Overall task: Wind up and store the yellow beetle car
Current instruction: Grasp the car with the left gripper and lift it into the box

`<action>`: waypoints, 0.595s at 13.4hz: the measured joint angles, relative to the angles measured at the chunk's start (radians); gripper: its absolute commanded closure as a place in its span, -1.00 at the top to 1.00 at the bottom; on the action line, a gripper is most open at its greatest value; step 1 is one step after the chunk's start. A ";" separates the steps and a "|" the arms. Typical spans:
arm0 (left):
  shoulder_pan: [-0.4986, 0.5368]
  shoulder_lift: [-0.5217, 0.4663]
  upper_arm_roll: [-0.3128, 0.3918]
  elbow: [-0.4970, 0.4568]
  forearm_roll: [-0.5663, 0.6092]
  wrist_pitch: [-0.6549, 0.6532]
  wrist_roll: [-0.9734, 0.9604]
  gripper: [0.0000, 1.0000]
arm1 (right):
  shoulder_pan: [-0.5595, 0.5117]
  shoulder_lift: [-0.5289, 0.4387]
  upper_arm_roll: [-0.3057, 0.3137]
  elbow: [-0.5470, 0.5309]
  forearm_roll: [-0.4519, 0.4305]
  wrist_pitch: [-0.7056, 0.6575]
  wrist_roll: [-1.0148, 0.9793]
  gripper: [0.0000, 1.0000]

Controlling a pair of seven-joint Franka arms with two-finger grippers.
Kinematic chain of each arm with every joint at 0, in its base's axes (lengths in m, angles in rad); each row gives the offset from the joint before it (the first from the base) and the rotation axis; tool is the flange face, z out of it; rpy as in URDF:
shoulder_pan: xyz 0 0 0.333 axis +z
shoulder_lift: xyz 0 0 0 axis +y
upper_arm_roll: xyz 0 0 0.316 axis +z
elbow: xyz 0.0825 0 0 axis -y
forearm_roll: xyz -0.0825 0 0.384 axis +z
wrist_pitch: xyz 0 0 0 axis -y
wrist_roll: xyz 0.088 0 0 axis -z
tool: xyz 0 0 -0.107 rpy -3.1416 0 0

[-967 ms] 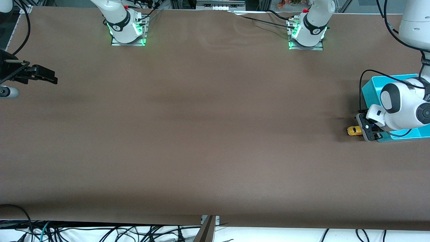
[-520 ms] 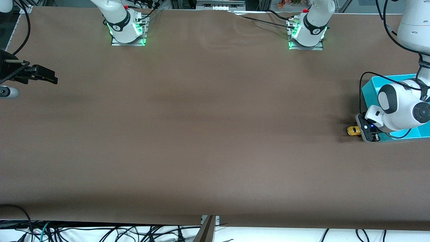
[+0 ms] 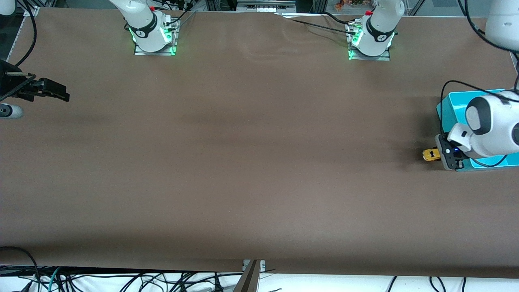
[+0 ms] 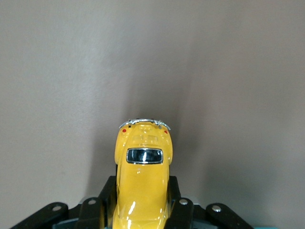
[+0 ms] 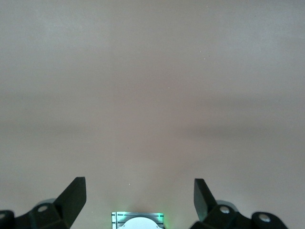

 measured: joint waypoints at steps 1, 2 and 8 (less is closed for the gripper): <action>-0.003 -0.038 -0.001 0.016 0.000 -0.093 0.000 -1.00 | 0.000 0.000 0.000 0.000 0.000 0.000 0.000 1.00; -0.002 -0.075 0.002 0.029 0.001 -0.176 0.000 -1.00 | 0.000 0.000 0.000 0.000 0.000 0.000 0.000 1.00; 0.175 -0.133 0.032 0.029 0.158 -0.228 0.157 -1.00 | 0.000 0.000 0.000 0.000 0.000 0.001 0.000 1.00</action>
